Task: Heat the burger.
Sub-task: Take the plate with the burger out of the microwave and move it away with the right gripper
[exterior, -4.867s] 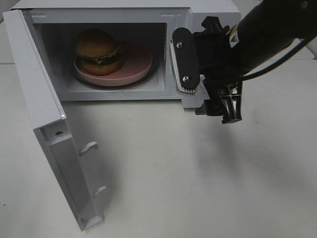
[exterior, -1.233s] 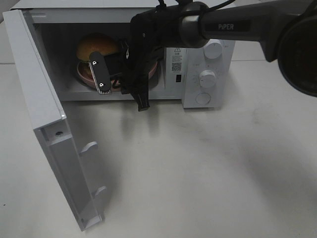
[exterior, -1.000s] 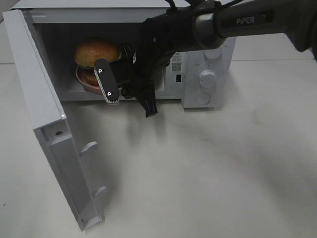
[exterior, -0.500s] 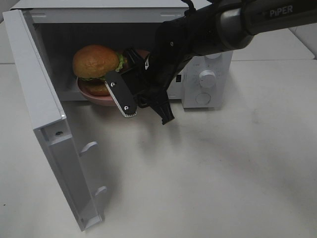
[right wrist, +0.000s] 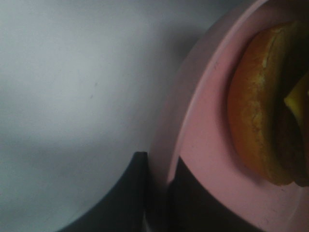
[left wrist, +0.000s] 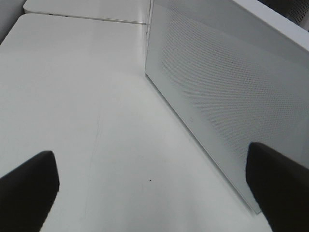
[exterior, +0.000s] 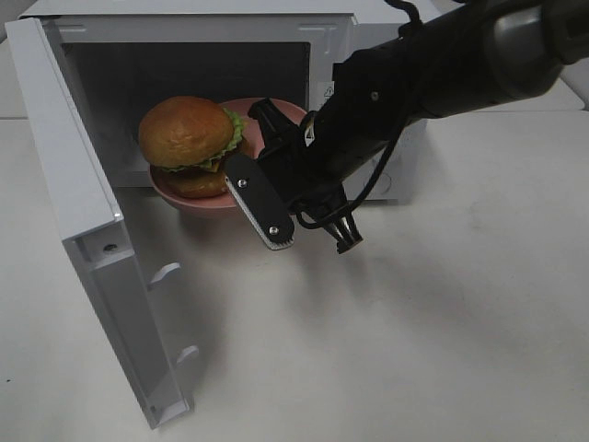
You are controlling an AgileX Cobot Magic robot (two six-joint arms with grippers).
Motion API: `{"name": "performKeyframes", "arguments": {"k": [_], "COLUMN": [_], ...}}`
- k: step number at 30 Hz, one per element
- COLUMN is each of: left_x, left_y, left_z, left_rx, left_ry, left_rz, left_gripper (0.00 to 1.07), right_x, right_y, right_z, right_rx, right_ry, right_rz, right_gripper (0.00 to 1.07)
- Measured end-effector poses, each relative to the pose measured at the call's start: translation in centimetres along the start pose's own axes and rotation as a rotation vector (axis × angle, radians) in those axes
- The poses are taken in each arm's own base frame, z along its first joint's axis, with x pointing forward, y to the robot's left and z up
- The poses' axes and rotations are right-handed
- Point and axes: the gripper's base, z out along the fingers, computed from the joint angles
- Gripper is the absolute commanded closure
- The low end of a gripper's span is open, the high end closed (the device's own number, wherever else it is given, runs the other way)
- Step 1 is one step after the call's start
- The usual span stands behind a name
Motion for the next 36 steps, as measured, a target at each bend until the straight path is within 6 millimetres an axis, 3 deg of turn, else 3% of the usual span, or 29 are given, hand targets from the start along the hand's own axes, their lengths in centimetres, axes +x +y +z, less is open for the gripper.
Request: {"name": "performKeyframes", "arguments": {"k": [25,36], "left_x": [0.0,0.0], "left_y": [0.0,0.0], "left_z": [0.0,0.0], "left_rx": [0.0,0.0], "left_ry": [0.0,0.0], "left_rz": [0.0,0.0], "left_gripper": [0.09,0.09], "right_x": [-0.1,-0.1], "right_y": [5.3,7.8], "right_z": [-8.7,-12.7], "right_rx": [0.047,0.093], "right_ry": [-0.003,-0.007], "right_rz": [0.022,0.114], "right_gripper": [1.07,1.07]}}
